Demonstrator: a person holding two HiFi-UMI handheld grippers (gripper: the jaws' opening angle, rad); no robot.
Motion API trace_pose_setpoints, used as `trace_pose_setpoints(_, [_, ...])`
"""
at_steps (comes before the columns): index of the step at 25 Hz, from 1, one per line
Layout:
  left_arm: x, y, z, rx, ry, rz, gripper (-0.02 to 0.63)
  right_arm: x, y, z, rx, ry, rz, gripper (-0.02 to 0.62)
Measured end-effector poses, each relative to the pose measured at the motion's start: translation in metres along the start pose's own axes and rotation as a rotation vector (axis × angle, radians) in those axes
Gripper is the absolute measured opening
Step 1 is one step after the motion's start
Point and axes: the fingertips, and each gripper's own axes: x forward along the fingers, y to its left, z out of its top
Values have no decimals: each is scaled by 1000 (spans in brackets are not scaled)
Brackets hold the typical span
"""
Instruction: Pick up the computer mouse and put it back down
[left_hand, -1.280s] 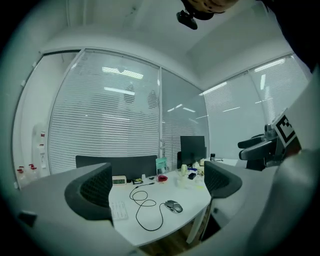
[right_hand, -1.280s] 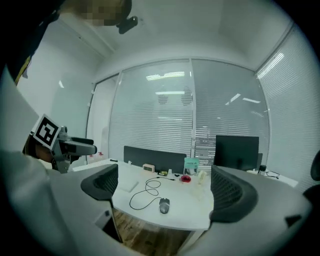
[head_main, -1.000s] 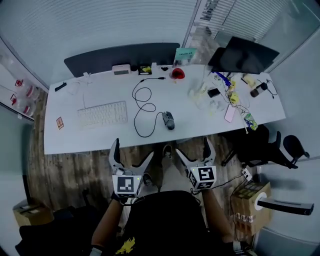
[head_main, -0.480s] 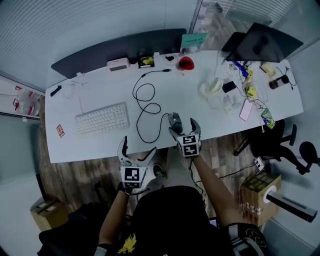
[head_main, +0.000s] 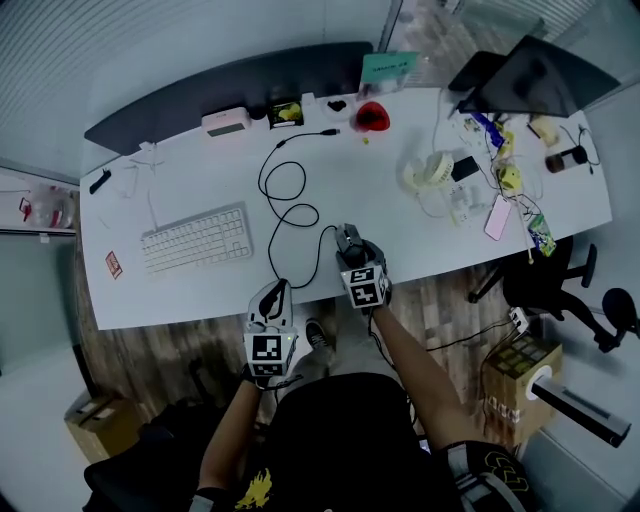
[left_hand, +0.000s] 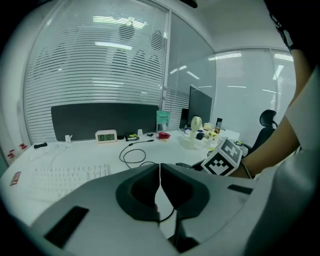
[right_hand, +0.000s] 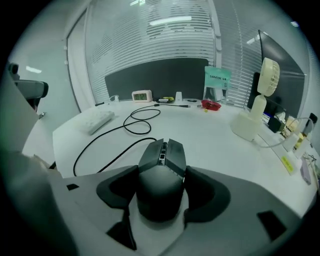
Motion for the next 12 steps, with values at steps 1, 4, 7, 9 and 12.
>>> trace_pose_setpoints(1, [-1,2,2,1,-5,5,17,0,1,1,-3,2,1,304])
trace_pose_setpoints(4, [-10,5,10,10,-27,14,15,-8,0,5,12,-8,-22,301])
trace_pose_setpoints(7, [-27,8,17,28,-23,21,15,-29,2,19,36,-69,-44,299])
trace_pose_setpoints(9, [-41,9,20,48,-12,24,15,-49,8,34,37,-127,-49,299])
trace_pose_setpoints(12, [-60,9,46,57,-123,37,15,-92,19,65,32,-227,-62,299])
